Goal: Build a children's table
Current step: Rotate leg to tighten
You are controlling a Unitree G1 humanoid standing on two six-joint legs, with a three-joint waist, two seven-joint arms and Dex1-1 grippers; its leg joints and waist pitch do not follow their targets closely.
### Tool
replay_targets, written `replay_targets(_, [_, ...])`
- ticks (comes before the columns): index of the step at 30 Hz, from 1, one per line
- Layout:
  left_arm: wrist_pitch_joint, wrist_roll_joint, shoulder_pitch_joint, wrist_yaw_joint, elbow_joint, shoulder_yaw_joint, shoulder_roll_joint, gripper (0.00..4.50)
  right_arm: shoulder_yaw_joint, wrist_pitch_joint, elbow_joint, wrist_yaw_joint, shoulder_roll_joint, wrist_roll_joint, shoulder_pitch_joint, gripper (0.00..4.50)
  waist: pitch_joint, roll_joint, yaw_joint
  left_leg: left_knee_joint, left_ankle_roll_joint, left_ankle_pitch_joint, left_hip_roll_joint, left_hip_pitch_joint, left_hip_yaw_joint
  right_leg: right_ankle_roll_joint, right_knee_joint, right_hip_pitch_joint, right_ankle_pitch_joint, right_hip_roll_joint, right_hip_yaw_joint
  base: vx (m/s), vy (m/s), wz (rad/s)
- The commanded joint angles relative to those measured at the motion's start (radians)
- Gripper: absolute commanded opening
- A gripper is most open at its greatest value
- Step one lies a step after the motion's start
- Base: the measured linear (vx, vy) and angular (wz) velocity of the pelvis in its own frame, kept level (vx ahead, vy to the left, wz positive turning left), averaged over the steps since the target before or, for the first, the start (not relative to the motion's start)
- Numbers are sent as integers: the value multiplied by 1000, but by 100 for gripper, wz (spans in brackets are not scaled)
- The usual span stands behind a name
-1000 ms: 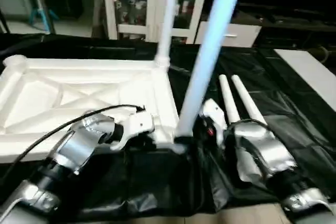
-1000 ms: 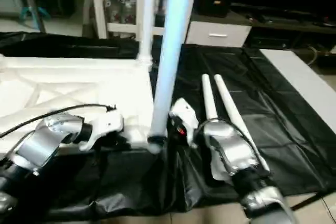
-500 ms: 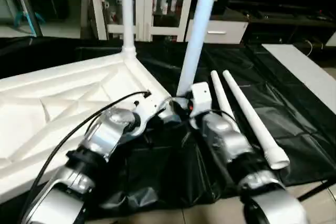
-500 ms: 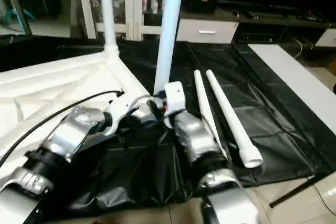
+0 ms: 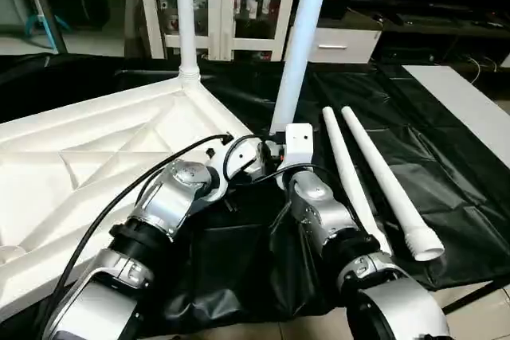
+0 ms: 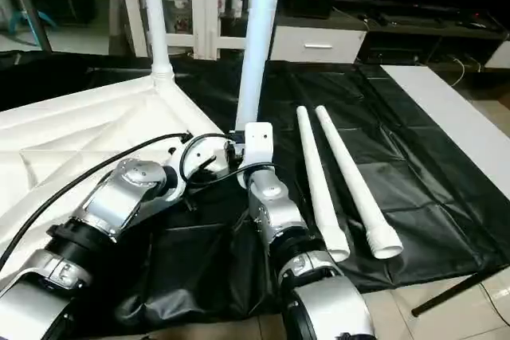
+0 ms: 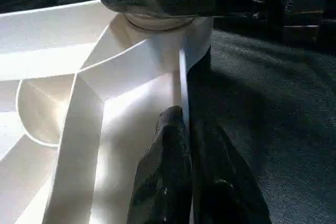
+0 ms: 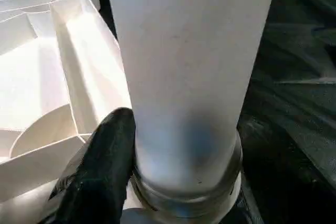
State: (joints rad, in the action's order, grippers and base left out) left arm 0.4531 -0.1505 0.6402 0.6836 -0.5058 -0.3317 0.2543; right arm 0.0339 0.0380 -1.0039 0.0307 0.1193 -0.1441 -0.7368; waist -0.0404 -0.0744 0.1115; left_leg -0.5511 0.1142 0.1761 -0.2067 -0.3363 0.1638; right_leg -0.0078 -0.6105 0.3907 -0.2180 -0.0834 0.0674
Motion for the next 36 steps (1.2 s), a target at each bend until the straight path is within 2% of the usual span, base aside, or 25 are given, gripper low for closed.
replay_targets(1, [-21,-2,-19,1,8,0,15,0,-29,-14,-23,12,-46,29,-6,317,44,8,1,75,22,375,-21,-1,-7,-72,92,-18,-361,-65,-46,0,0,0])
replay_targets(3, [-21,-2,-25,6,19,2,22,0,-34,-16,2,-5,-60,22,-5,340,49,7,3,71,18,320,-22,-4,-2,-85,84,-18,-287,-60,-46,0,0,0])
replay_targets(4, [-20,-2,-30,10,27,4,28,0,-36,-18,19,-16,-69,18,-4,349,51,7,5,66,12,296,-22,-2,5,-98,80,-13,-244,-57,-47,0,0,0])
replay_targets(5, [-20,-2,-30,10,27,4,28,0,-36,-18,19,-16,-69,18,-4,349,51,7,5,66,12,296,-22,-2,5,-98,80,-13,-244,-57,-47,0,0,0])
replay_targets(6, [-29,-1,-39,23,41,3,39,0,-36,-31,48,-44,-81,10,0,368,50,16,4,65,10,284,-20,-7,8,-111,79,-15,-223,-56,-48,0,0,0])
replay_targets(7, [-29,-1,-39,23,41,3,39,0,-36,-31,48,-44,-81,10,0,374,52,13,3,65,10,268,-21,-14,6,-112,75,-22,-208,-56,-47,0,0,0])
replay_targets(8, [-56,4,-60,56,73,-5,65,0,-24,-56,87,-100,-106,9,9,379,54,47,10,64,17,242,-19,-9,5,-119,69,-20,-163,-54,-48,0,0,0])
replay_targets(9, [-62,10,-83,77,105,-4,88,0,6,-71,132,-180,-145,21,24,387,53,34,0,65,14,228,-20,-22,4,-125,67,-32,-123,-52,-45,0,0,0])
replay_targets(10, [-76,14,-99,95,126,-6,106,0,29,-78,167,-249,-176,28,37,397,55,30,4,63,11,218,-19,-23,5,-125,67,-37,-113,-52,-43,0,0,0])
replay_targets(11, [-86,25,-115,123,142,-6,122,0,66,-84,218,-351,-223,35,60,397,55,16,4,57,-5,194,-19,-23,10,-130,66,-36,-98,-52,-44,0,0,0])
replay_targets(12, [-90,32,-124,138,150,-6,130,0,88,-87,250,-416,-251,39,75,397,56,27,11,54,-19,156,-19,-23,9,-139,61,-38,-66,-55,-45,0,0,0])
replay_targets(13, [-90,32,-124,138,150,-6,130,0,88,-87,250,-416,-251,39,75,397,55,28,8,53,-25,142,-20,-23,11,-145,60,-36,-52,-52,-45,0,0,0])
replay_targets(14, [-120,40,-132,166,155,-12,141,0,107,-88,281,-484,-280,40,90,397,55,24,8,52,-33,114,-17,-25,12,-161,56,-39,-20,-50,-44,0,0,0])
replay_targets(15, [-140,44,-136,185,157,-15,147,0,118,-88,298,-524,-297,41,97,397,56,27,11,50,-34,106,-18,-25,11,-165,53,-41,-9,-51,-43,0,0,0])
replay_targets(16, [-150,61,-154,258,183,-37,173,0,139,-103,349,-655,-347,13,116,397,54,23,9,50,-42,111,-18,-26,11,-168,54,-43,-3,-49,-43,0,0,0])
replay_targets(17, [-152,67,-161,285,194,-45,183,0,147,-108,368,-703,-365,2,123,397,55,26,13,47,-52,120,-21,-23,10,-172,51,-42,3,-51,-43,0,0,0])
replay_targets(19, [-173,84,-181,361,225,-68,213,0,168,-116,416,-828,-414,-20,142,397,55,24,11,48,-59,119,-20,-24,10,-186,52,-42,-7,-50,-42,0,0,0])
replay_targets(21, [-181,87,-193,393,243,-81,236,0,183,-134,451,-893,-441,-31,159,397,55,24,11,43,-72,92,-21,-19,13,-208,46,-37,44,-49,-44,0,0,0])
replay_targets(22, [-181,87,-198,406,248,-87,245,0,189,-139,461,-920,-451,-35,165,397,56,28,14,41,-74,81,-21,-20,11,-217,43,-41,67,-48,-42,0,0,0])
replay_targets(23, [-163,88,-208,436,265,-99,268,0,207,-148,482,-986,-477,-47,182,397,57,27,15,40,-76,81,-21,-21,11,-221,41,-42,76,-49,-42,0,0,0])
replay_targets(28, [-135,90,-219,499,294,-119,308,0,243,-179,503,-1117,-519,-60,211,397,51,26,19,44,-68,140,-23,-16,12,-229,48,-39,-2,-51,-42,0,0,0])
replay_targets(31, [-142,86,-217,511,297,-126,313,0,259,-183,503,-1161,-528,-60,224,397,47,23,26,50,-39,207,-25,-12,10,-204,61,-39,-122,-59,-45,0,0,0])
replay_targets(34, [-145,88,-217,519,303,-127,315,0,261,-192,509,-1178,-530,-60,231,397,49,21,30,51,-30,214,-25,-9,9,-199,60,-38,-126,-57,-45,0,0,0])
replay_targets(35, [-145,89,-217,519,304,-127,314,0,261,-192,508,-1177,-529,-60,231,397,49,14,32,51,-31,202,-24,-12,9,-196,57,-39,-122,-57,-44,0,0,0])
replay_targets(36, [-141,91,-216,517,307,-129,311,0,257,-191,504,-1169,-521,-61,229,397,50,16,32,50,-31,197,-24,-10,9,-196,57,-37,-117,-57,-45,0,0,0])
